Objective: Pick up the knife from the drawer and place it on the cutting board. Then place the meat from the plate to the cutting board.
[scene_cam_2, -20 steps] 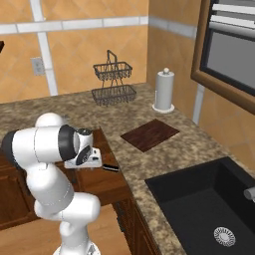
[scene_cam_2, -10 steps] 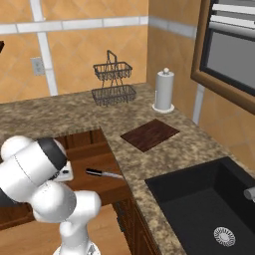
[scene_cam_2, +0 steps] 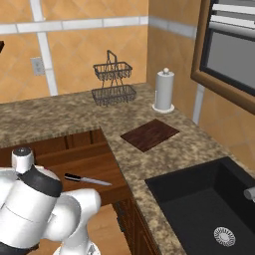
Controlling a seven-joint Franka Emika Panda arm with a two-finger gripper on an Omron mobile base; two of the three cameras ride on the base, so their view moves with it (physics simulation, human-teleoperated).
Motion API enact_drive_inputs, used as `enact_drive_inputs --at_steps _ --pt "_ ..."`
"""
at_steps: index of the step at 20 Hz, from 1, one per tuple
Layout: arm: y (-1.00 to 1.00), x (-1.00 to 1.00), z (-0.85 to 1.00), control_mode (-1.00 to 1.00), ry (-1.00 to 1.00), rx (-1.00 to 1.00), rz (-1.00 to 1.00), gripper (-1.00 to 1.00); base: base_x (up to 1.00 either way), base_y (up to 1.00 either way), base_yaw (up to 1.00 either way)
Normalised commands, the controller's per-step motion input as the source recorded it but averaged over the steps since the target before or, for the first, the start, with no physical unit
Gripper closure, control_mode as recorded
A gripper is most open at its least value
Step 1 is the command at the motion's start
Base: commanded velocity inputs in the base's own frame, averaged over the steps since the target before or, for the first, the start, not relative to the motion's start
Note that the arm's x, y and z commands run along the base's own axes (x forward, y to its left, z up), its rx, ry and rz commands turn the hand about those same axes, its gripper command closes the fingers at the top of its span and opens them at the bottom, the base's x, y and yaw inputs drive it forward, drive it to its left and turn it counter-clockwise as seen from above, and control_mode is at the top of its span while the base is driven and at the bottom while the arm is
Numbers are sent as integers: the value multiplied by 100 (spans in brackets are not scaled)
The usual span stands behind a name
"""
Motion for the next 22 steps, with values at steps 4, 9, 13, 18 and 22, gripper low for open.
enact_drive_inputs --at_steps 4,9,13,18,22 --pt "-32 72 100 -100 -5 0 -6 -100 0 0 0" --pt "-59 100 26 -100 1 -14 -3 -100 0 0 0" --pt "-22 100 -1 -100 0 -16 0 -100 0 0 0" --pt "-8 75 -32 -100 1 -16 7 -100 0 0 0" --pt "-30 6 -45 -100 8 -6 9 -100 0 0 0"
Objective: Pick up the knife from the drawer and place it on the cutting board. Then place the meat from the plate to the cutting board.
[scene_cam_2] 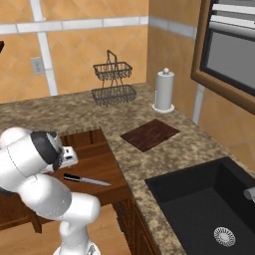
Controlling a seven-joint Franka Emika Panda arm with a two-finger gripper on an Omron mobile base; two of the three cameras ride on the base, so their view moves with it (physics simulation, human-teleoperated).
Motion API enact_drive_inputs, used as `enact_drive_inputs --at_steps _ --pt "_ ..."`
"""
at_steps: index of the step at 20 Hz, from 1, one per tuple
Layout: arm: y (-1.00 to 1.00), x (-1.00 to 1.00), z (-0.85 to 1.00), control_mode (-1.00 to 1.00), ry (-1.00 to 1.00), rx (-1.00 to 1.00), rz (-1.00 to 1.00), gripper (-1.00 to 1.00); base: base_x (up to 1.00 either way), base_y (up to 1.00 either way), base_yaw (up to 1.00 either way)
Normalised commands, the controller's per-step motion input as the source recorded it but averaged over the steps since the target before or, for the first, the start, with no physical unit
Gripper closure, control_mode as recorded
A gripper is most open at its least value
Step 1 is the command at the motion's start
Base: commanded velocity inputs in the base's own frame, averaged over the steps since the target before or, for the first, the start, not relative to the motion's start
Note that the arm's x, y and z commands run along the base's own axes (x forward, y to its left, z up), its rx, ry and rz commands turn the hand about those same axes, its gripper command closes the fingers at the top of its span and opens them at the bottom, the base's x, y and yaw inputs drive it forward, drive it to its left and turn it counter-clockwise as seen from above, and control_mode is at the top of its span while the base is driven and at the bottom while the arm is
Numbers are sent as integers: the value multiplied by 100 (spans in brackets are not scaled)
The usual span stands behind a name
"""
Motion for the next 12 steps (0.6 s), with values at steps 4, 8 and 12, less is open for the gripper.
enact_drive_inputs --at_steps 4,8,12 --pt "-33 3 -48 -100 7 0 12 -100 0 0 0" --pt "-10 11 -61 -100 0 0 16 -100 0 0 0" --pt "0 32 -64 -100 0 0 18 -100 0 0 0"
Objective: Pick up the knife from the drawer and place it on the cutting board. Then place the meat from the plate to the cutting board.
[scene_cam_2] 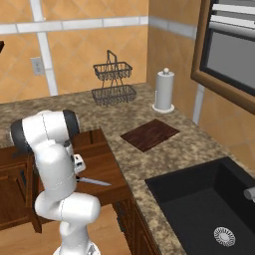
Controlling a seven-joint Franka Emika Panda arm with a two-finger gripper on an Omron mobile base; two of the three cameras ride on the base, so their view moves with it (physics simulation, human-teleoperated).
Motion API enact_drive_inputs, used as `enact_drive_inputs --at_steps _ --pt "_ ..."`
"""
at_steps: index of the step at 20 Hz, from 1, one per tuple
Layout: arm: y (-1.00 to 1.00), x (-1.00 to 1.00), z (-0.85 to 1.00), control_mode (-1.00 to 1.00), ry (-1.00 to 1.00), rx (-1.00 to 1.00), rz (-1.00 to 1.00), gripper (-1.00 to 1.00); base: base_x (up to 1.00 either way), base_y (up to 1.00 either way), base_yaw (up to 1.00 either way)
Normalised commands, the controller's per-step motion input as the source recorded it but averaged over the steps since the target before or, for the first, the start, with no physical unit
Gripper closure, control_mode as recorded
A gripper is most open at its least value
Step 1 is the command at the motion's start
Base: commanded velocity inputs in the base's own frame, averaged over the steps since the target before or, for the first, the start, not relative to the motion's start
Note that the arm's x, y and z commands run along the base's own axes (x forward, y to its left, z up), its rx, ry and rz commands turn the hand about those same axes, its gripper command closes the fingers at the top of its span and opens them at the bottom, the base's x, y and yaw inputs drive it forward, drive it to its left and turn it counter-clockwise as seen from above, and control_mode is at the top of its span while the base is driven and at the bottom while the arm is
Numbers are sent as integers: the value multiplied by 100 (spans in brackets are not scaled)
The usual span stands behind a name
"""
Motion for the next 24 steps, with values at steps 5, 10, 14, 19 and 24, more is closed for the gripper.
enact_drive_inputs --at_steps 5,10,14,19,24 --pt "0 55 -31 -100 0 0 11 -100 0 0 0" --pt "11 69 -7 -100 2 0 4 -100 0 0 0" --pt "22 31 -19 -100 9 0 1 -100 0 0 0" --pt "13 -4 -45 -100 9 -4 0 -100 0 0 0" --pt "7 -10 -40 -100 2 -5 0 100 0 0 0"
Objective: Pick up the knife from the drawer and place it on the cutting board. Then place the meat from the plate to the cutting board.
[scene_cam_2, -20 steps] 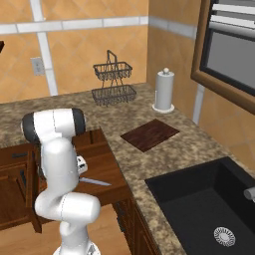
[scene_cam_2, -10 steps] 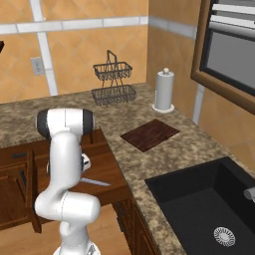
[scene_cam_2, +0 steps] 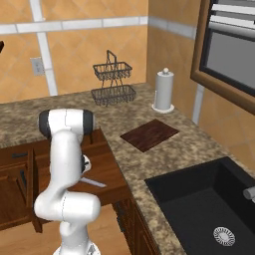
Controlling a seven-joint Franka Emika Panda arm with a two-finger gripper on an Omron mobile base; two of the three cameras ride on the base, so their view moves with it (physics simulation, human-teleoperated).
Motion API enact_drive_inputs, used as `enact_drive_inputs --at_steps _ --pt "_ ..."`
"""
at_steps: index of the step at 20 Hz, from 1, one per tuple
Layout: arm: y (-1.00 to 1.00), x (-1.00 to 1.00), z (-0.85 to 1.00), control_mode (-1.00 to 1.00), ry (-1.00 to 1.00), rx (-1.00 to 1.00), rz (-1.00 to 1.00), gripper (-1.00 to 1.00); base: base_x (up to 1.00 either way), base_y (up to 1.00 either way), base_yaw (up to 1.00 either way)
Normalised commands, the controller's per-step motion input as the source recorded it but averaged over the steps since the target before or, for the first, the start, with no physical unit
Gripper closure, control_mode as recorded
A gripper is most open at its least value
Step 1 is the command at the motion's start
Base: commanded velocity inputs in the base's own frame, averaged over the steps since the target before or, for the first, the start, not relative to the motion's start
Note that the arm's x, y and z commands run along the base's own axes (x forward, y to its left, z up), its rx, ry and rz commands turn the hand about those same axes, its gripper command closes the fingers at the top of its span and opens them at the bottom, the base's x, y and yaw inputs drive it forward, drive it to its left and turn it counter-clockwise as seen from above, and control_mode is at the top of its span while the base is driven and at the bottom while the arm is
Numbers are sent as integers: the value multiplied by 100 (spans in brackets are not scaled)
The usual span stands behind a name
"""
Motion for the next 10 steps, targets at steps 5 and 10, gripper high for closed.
enact_drive_inputs --at_steps 5,10 --pt "3 -33 3 -100 0 0 1 100 0 0 0" --pt "0 -48 67 -100 0 0 6 100 0 0 0"
